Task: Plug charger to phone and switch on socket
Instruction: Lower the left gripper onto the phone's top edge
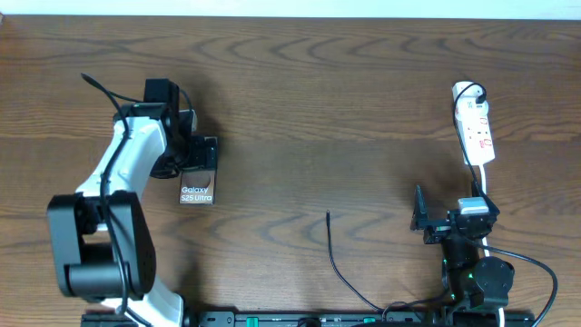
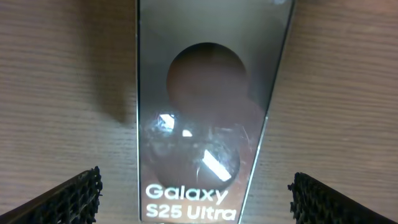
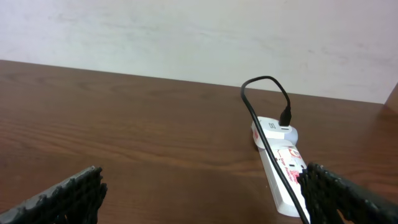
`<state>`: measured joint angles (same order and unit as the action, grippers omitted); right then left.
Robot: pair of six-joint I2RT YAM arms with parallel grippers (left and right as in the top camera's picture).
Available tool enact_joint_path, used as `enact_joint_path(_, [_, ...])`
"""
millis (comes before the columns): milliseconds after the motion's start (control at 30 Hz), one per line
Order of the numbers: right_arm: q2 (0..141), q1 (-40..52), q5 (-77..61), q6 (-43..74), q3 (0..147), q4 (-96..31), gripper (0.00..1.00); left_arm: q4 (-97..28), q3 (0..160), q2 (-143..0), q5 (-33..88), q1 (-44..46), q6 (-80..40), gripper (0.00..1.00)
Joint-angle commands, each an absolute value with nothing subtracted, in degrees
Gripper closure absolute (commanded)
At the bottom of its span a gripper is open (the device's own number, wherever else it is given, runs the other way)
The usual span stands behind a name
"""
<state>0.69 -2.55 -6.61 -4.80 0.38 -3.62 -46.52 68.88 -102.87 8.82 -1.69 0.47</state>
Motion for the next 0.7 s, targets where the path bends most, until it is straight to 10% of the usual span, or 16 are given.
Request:
enact_joint_path(0, [0.38,-2.15,-6.39,-4.12,0.32,-3.86,0.01,-45.74,69.65,-105.32,8.29,-1.41,1.54,0.05])
enact_joint_path(667, [0.38,-2.15,-6.39,-4.12,0.32,-3.86,0.01,-43.29,69.60,-107.48,7.79,0.73,4.93,0.05])
